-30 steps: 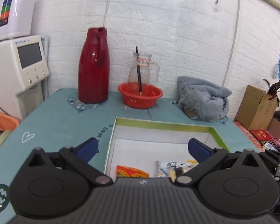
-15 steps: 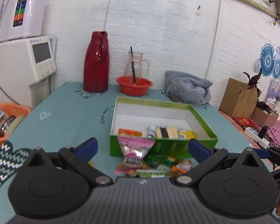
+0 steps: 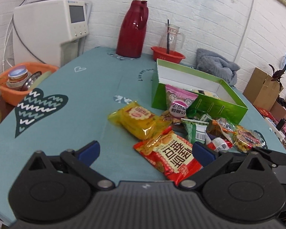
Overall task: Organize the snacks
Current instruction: 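Move the left tool back to the pile and grasp the red cracker bag, then carry the red cracker bag into the green box and open the left tool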
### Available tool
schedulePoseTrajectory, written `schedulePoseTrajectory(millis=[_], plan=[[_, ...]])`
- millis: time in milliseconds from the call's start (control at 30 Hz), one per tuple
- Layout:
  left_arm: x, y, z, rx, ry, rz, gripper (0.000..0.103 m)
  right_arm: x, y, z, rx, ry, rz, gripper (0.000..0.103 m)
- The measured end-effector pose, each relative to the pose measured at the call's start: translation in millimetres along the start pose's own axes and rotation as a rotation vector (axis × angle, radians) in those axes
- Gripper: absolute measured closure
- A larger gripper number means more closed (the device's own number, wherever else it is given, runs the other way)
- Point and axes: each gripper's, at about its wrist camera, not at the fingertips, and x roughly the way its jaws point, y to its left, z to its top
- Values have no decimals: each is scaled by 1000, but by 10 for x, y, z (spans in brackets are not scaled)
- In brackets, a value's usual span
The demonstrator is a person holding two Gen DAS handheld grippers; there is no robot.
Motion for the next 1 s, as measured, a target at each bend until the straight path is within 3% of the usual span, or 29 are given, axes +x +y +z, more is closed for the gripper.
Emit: schedulePoseTrajectory(millis=[200, 300, 533, 667, 767, 1000], plan=[[-12, 75, -22, -10, 8, -49, 0, 355, 106, 117, -114, -24, -54, 0], [44, 74, -49, -10, 29, -78, 0, 433, 39, 29, -86, 42, -42, 0], [365, -173, -185, 50, 158, -269, 3, -3, -5, -256, -105, 61, -38, 0], [562, -370, -197, 78, 208, -361, 15, -215, -46, -404, -84, 50, -37, 0], [676, -505, -226, 99, 266, -418, 31, -274, -59, -445, -58, 41, -47, 0], [620, -531, -266, 107, 276, -393, 37, -273, -86, -456, -22, 35, -87, 0]])
